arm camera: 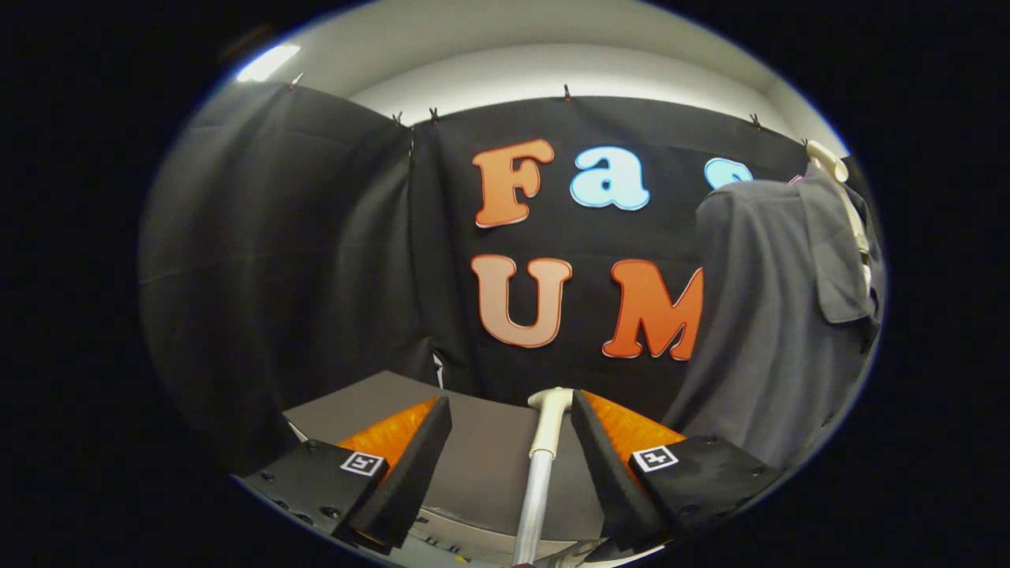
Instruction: Iron the clothes twice with a garment steamer, once on the left side and once on the right side.
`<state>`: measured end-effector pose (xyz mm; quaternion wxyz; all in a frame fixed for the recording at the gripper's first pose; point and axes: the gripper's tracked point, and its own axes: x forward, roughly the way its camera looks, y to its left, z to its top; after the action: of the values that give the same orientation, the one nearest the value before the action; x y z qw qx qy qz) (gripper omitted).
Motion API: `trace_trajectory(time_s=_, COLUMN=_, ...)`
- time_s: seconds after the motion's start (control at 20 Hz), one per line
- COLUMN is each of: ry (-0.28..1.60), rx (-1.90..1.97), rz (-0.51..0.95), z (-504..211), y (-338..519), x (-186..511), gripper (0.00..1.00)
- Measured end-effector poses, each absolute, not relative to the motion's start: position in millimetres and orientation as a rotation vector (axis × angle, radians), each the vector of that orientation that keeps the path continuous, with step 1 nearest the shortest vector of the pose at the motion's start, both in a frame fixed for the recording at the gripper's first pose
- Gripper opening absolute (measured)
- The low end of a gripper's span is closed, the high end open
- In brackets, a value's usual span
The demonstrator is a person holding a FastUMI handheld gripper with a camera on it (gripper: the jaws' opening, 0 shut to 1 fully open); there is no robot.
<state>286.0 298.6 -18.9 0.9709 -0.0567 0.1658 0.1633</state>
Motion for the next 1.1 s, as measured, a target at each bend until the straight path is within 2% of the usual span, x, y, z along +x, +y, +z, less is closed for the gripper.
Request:
trace_trajectory(time_s=0.4, ry=0.610, rx=-0.203, rz=0.186, z=-127, y=278, x=385, gripper=0.99)
trace_trajectory(time_s=0.95, ry=0.859, rx=-0.211, rz=0.164, z=-189, y=269, x=396, gripper=0.99)
trace_trajectory(time_s=1.0, ry=0.886, rx=-0.212, rz=0.170, z=-193, y=269, x=394, gripper=0.98)
trace_trajectory(time_s=1.1, ry=0.931, rx=-0.218, rz=0.183, z=-200, y=270, x=391, gripper=0.83)
